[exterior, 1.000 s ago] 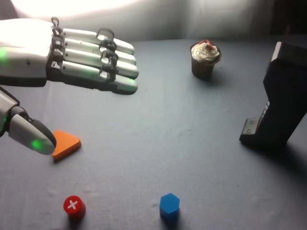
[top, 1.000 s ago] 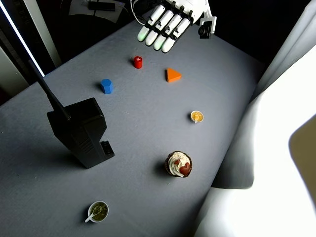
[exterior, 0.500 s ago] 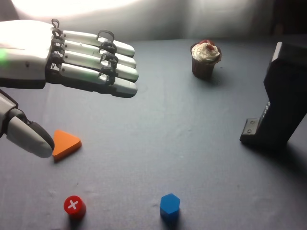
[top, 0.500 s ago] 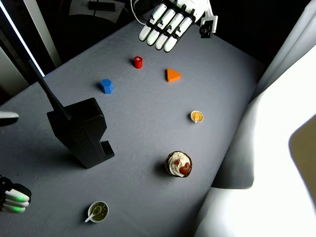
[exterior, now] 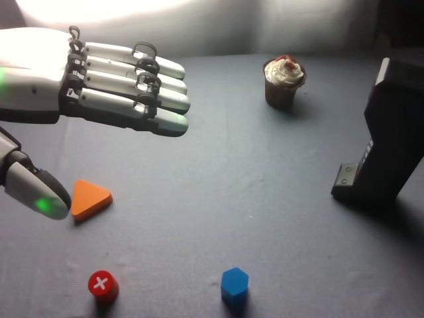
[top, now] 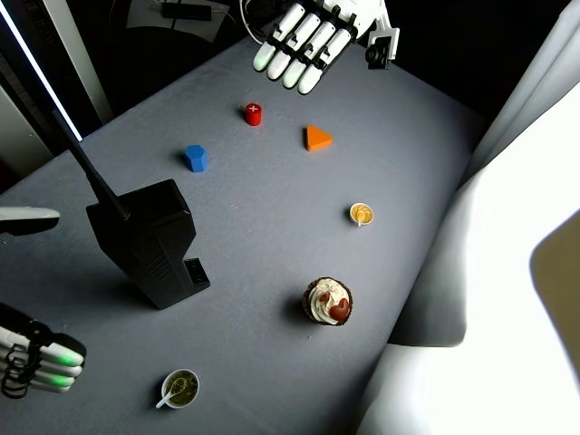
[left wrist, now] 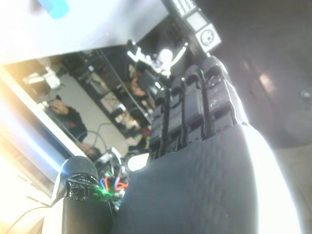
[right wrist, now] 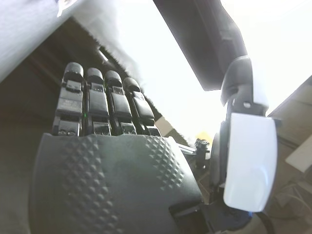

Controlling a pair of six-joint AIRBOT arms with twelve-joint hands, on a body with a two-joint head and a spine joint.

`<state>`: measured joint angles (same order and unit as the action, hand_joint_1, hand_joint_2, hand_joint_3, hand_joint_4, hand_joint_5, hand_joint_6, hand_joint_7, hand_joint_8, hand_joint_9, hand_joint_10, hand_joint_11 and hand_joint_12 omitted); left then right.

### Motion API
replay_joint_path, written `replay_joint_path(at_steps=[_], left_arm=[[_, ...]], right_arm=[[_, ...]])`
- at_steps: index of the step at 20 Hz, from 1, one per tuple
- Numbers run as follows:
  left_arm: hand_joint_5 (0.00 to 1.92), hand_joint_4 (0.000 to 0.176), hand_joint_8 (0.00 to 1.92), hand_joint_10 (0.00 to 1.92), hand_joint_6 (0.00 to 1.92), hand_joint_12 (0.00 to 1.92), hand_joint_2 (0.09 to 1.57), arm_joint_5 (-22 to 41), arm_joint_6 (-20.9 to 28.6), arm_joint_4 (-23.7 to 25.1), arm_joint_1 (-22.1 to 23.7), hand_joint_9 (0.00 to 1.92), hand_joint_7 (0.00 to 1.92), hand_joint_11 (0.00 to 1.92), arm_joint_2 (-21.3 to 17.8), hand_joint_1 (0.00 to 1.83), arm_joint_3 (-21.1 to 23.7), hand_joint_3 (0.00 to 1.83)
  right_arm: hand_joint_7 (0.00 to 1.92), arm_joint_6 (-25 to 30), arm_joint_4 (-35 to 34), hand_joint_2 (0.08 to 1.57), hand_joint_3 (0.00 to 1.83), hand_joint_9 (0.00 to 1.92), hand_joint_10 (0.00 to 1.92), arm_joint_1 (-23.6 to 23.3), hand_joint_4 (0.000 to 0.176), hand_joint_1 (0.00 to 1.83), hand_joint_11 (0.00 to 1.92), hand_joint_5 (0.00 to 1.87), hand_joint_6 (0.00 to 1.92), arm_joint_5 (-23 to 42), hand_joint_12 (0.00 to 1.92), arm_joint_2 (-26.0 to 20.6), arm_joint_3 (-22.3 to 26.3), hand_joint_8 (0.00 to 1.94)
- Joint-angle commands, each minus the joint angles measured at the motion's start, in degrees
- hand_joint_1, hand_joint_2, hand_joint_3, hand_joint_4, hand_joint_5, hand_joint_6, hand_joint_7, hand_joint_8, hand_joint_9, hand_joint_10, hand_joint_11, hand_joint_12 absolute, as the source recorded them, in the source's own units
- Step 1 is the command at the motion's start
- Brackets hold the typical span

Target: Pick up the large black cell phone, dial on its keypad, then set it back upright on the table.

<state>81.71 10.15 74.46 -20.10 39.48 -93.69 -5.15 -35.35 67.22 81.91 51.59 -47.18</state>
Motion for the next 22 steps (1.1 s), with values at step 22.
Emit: replay_joint_path(at_steps=[22], left_arm=[[0.13,0.007,0.00,0.00,0.00,0.00,1.08,3.2,0.1,-5.8,1.4,0.05,0.08,0.00,-0.3,0.00,-0.4,0.01]], right_arm=[[0.02,-3.2,3.3,0.95,0.00,0.02,0.00,-13.9,0.000,0.65,0.00,0.02,0.00,-0.2,0.16,3.2,-3.3,0.00]])
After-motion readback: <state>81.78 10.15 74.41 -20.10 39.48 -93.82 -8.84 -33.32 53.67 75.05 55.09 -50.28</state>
